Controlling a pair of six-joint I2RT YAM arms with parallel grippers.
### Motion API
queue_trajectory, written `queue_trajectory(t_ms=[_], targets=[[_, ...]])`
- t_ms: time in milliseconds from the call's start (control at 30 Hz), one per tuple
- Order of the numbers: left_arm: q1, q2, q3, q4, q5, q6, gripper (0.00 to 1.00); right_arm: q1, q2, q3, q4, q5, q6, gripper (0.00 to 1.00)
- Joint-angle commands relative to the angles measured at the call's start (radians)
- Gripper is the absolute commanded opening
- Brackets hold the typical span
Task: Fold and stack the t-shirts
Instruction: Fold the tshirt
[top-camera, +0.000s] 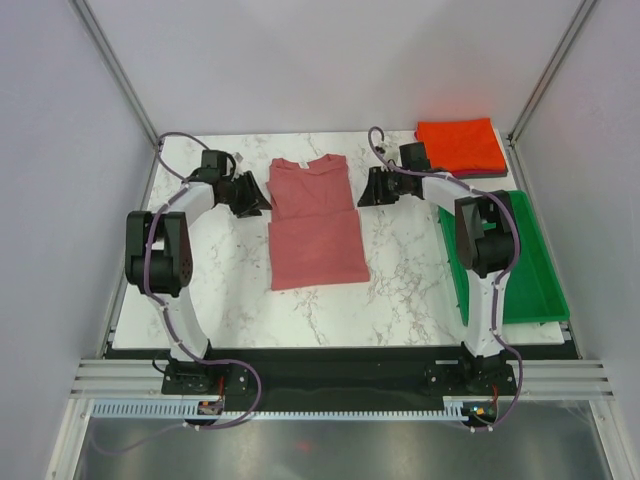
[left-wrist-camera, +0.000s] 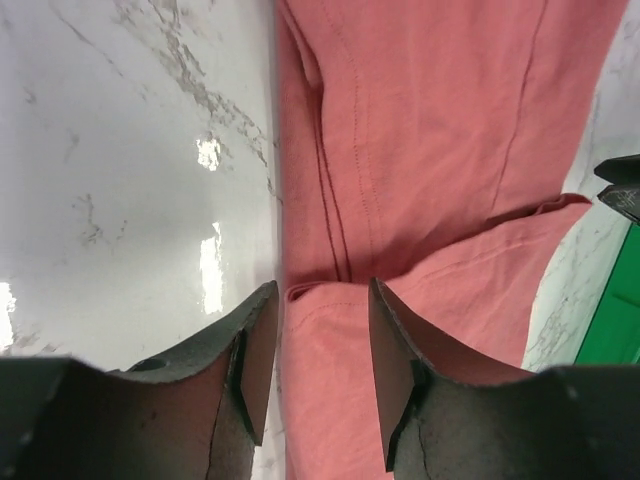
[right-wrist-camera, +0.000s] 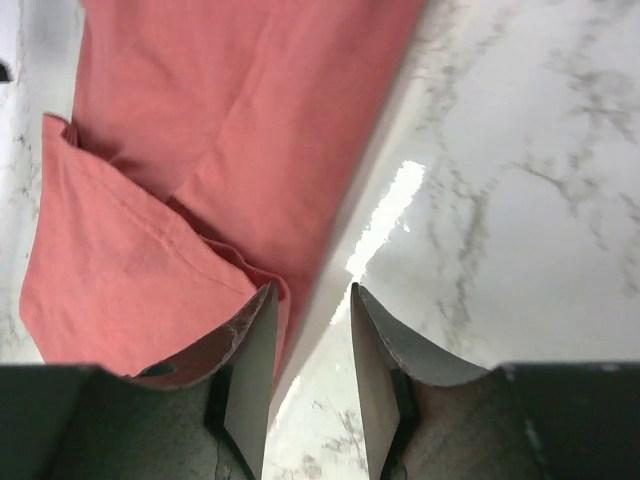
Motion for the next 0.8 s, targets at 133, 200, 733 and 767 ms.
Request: queue_trajectory(t_ms=[133, 200, 733, 767], targets=[[-0.017, -0.246, -0.145, 0.001, 0.02, -0.057, 0.48, -0.02, -0.273, -0.12, -0.082, 0.135, 0.12, 0.35], [-0.061, -0.297, -0.214, -0.001, 0.028, -0.061, 0.47, -0.004, -0.338, -0.192, -0.081, 0.135, 0.163, 0.31], [-0.239, -0.378, -0.524, 0.006, -0.221, -0.127, 0.47, 0.178, -0.514, -0.714, 0.024, 0.417, 0.275, 0.27], [-0.241, -0.384, -0.529, 0.004, -0.236, -0.129, 0.47, 0.183, -0.545, -0.749, 0.025, 0.446, 0.274, 0.27]])
